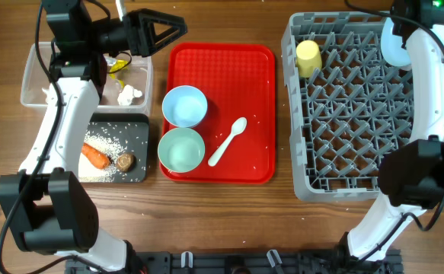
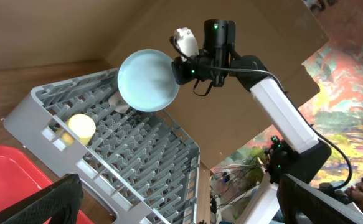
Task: Sort waste into correct bins and load items into the dishwasher rack
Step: 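Lift the light blue plate and carry it to the rack, then set the plate upright in the rack and open the right gripper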
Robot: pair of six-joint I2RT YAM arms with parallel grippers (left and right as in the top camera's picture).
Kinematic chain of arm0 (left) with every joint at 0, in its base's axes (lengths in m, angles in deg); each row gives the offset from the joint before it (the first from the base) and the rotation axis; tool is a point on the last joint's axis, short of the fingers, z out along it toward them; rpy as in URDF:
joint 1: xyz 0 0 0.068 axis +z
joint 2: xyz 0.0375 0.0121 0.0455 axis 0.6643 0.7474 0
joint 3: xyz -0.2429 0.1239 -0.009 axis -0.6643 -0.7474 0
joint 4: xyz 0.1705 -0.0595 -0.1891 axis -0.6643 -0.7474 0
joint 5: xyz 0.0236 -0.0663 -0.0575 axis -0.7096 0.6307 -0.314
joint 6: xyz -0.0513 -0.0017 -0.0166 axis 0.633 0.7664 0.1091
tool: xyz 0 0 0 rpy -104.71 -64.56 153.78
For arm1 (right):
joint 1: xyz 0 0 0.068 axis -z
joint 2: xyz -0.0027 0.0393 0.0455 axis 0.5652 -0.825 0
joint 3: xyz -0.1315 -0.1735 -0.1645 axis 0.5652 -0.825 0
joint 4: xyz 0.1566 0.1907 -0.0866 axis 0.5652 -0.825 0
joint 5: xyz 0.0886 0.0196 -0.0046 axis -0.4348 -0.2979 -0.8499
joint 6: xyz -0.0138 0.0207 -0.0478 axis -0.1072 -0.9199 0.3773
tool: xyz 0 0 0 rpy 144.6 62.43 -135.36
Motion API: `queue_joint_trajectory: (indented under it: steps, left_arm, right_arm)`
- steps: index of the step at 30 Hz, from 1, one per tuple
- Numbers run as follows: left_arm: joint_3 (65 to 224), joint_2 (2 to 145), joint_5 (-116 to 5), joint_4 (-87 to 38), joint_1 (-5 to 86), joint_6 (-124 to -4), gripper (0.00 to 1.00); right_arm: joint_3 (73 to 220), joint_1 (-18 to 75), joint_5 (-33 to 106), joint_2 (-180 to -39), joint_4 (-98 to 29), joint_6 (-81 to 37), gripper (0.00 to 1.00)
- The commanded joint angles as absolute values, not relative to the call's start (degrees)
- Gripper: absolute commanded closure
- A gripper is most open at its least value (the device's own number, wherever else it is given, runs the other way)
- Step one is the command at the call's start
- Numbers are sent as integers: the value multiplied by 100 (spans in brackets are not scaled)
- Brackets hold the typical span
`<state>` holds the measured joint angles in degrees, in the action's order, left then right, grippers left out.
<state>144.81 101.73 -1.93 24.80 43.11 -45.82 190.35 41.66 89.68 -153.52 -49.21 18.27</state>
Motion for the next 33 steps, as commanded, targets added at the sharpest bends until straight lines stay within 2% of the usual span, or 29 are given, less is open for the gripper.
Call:
queue_joint_trajectory:
  steps: [1,19,21,24,25,31,33]
  left_arm:
    - [14507,10206,-187,2483,4337,-4590,0]
    - [14507,10206,-187,2483,4337,-4590,0]
    - [14507,10206,-187,2483,4337,-4590,0]
    - [14507,10206,-187,2483,4337,-4590,0]
    - [14507,10206,-187,2483,4337,-4590,0]
    - [14507,10206,-187,2483,4337,-4590,0]
    - [14507,10206,-187,2483,4337,-4590,0]
  right_arm:
    - [18831,4323,8880,-15443,-4691,2153,96]
    - [17968,4293,8270,-15443,-4149,2140,94]
    - [17968,4282,8026,-15441,-4200,1873,77]
    - [17968,4269,7293,-15441,-4447,1840,66]
    - [17968,4262,7215,-15441,-4492,1821,60]
    - [18040,4168,7114,-15131,-4464,1202,50]
    - [18119,4076,7005,-14805,-4460,774,40]
